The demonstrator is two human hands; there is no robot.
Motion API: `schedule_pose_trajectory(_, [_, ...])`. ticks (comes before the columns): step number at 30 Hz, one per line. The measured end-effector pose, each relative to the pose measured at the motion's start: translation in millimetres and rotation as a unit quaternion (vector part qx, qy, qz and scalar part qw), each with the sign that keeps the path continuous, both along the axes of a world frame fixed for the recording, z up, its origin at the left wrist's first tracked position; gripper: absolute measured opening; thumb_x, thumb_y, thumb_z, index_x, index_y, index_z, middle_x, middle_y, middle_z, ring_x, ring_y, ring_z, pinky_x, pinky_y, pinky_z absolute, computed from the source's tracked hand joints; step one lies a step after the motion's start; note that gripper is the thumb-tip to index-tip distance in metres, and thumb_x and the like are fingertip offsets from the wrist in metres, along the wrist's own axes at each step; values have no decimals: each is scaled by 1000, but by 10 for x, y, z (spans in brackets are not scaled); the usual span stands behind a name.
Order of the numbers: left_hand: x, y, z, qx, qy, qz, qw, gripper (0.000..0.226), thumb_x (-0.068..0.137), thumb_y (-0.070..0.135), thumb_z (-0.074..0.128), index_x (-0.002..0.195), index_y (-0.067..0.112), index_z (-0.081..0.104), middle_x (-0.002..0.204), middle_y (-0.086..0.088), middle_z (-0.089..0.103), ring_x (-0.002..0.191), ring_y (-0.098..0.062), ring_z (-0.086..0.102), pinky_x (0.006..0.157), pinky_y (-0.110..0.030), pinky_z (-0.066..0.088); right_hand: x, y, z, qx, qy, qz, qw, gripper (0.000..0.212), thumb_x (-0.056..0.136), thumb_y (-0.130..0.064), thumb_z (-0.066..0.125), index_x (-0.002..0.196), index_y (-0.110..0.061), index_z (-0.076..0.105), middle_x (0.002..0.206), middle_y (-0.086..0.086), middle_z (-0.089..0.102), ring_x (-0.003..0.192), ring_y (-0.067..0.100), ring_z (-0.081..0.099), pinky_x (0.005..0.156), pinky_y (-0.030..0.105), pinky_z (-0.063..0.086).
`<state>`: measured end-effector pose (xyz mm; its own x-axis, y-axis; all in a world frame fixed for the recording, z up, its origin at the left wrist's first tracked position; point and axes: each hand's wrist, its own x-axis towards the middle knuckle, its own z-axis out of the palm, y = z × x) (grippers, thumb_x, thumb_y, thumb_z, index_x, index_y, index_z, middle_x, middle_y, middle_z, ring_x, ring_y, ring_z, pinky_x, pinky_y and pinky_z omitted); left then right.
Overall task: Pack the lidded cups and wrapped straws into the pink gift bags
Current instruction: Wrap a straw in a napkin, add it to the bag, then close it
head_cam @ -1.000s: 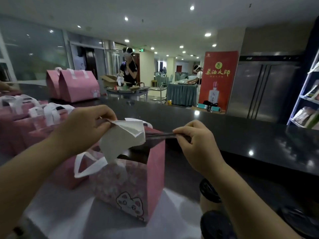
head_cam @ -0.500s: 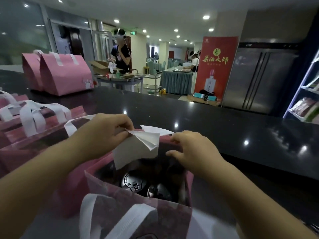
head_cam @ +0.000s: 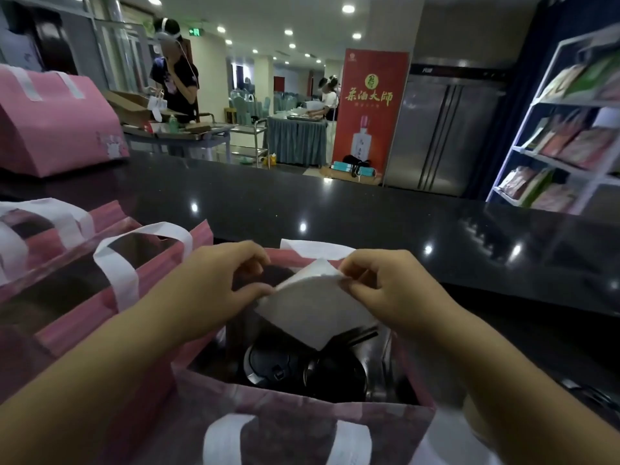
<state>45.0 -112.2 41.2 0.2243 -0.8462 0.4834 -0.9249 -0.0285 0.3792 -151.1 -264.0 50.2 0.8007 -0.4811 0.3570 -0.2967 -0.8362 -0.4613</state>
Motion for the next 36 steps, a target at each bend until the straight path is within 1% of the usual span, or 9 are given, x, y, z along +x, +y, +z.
schedule_pose_trajectory(4, [117,87,-100,30,-56,21,998,29,71,31,75,97,25,63,93,9,62,82,-8,58,74,-30,50,218,50,14,-141,94,-34,985,14,88,-21,54,95,-24,66,95,-5,65,89,21,59,73,36,51])
schedule_pose_trajectory(7, [167,124,-128,61,-64,18,996,27,73,35,73,98,27,64,94,10,61,82,-7,57,77,-27,48,373,121,-36,-186,176,-61,965,21,91,-30,55,111,-27,60,107,-3,61,101,23,53,77,36,50])
schedule_pose_trajectory(14, [158,263,-149,16,-31,-7,999,31,70,41,72,95,24,65,94,10,61,80,-2,56,65,-8,38,69,360,48,-110,105,-74,986,25,84,-48,61,101,-30,67,98,-6,66,90,16,59,77,38,52])
schedule_pose_trajectory(19, [94,448,-241,11,34,-15,999,72,58,70,55,112,22,59,101,12,56,87,1,54,68,-12,41,-399,556,-19,-69,51,-121,989,55,71,-68,52,109,-30,63,92,-17,60,82,3,56,74,31,53])
schedule_pose_trajectory(21, [88,529,-293,59,59,-18,996,82,54,80,52,121,34,50,106,18,51,91,2,51,71,-15,40,-587,640,-85,-43,48,-136,989,79,60,-83,44,118,-30,57,99,-20,54,88,-1,53,76,24,50])
schedule_pose_trajectory(23, [65,591,-321,92,68,-36,993,67,48,91,45,106,58,42,100,29,47,91,8,49,70,-14,39,-745,705,-157,1,69,-147,987,92,50,-92,40,122,-36,51,104,-23,49,93,-3,51,80,24,48])
schedule_pose_trajectory(27, [54,647,-320,114,98,-66,986,56,38,96,43,88,72,40,88,45,43,88,30,41,68,-9,36,-876,761,-263,79,129,-140,979,65,42,-93,49,96,-57,47,100,-28,54,89,-5,54,75,22,50])
schedule_pose_trajectory(32, [102,646,-347,159,92,-73,980,110,33,94,51,130,43,39,118,29,44,100,9,46,82,-16,38,-829,777,-311,113,119,-132,978,55,59,-71,64,104,-39,58,94,-16,64,83,3,61,74,33,57])
schedule_pose_trajectory(36, [85,645,-317,171,76,-97,978,94,44,85,56,127,43,40,109,32,43,95,17,44,75,-8,37,-773,757,-308,132,114,-141,975,33,75,-53,69,102,-37,61,95,-16,63,86,5,61,76,35,57])
